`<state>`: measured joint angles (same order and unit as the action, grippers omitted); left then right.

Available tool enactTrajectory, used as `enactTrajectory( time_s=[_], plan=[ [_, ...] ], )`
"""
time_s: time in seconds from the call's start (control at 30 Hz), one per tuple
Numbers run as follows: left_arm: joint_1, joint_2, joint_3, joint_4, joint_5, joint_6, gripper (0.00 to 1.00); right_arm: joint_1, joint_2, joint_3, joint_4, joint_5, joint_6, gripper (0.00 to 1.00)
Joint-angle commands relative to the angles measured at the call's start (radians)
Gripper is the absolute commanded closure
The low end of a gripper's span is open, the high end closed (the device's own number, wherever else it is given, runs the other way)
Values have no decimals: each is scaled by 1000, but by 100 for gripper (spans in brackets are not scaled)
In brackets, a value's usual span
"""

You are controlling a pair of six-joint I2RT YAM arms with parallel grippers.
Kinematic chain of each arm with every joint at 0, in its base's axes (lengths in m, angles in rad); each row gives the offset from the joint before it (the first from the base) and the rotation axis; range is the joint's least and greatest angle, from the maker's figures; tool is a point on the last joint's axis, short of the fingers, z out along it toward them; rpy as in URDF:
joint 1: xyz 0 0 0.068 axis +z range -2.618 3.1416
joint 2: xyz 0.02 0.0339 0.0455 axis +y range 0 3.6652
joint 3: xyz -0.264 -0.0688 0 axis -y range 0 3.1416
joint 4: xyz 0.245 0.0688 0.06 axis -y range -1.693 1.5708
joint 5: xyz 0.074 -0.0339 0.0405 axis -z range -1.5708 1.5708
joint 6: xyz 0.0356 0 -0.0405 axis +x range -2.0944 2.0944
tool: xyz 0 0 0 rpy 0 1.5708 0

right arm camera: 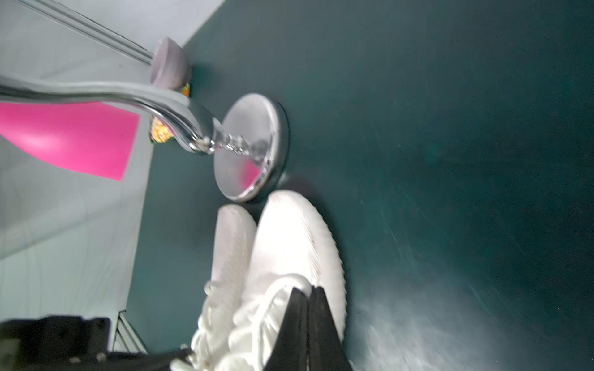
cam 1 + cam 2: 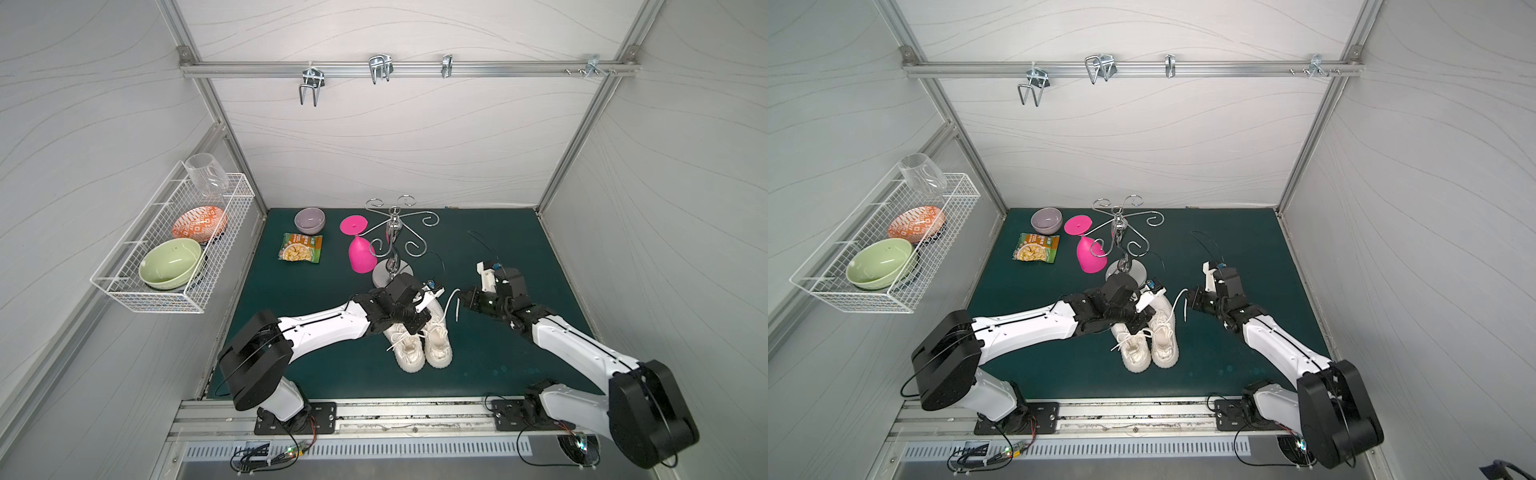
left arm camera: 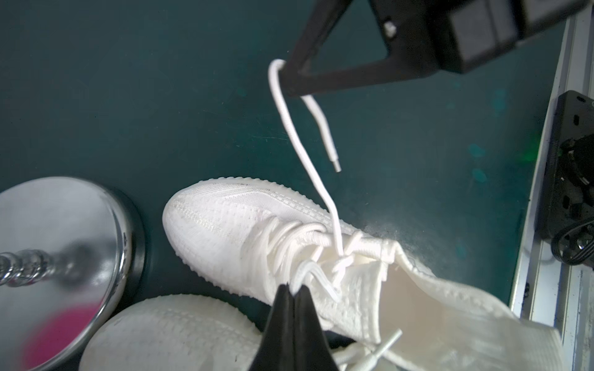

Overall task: Tie the shoes
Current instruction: Wrap the shoelace around the shoelace.

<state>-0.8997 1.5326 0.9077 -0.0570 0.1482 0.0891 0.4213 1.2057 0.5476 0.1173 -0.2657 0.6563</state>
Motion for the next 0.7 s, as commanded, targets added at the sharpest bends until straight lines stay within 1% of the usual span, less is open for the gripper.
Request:
enactTrajectory(
  time_s=[0.0,0.1,0.2,0.27,0.37,0.43,0.53,0.57,0.6,0.63,0.67],
  plan=[
    [-4,-51,-55,185,38,-25,100,51,82,27,290,0,123,100],
    [-4,-82,-121,240,57,-32,100,119,155,50,394,0,150,100],
    [-4,-101,-158,264,68,-38,100,186,201,64,483,5,158,100],
    [-4,-112,-174,277,74,-40,100,212,225,70,532,-6,149,100],
    [-4,-140,-206,299,60,-39,100,230,240,91,533,-19,121,100],
    [-5,-147,-218,308,68,-34,100,230,275,121,534,-79,102,100],
    [-4,-139,-215,312,76,-32,100,234,325,163,477,-150,86,100],
    [-4,-135,-212,313,79,-31,100,234,334,159,474,-160,87,99],
    [-4,-132,-211,317,81,-30,100,234,335,153,450,-153,87,95],
    [-4,-132,-211,321,82,-30,100,233,333,148,429,-150,80,90],
    [-4,-131,-212,330,82,-30,100,233,328,143,404,-153,62,82]
  ],
)
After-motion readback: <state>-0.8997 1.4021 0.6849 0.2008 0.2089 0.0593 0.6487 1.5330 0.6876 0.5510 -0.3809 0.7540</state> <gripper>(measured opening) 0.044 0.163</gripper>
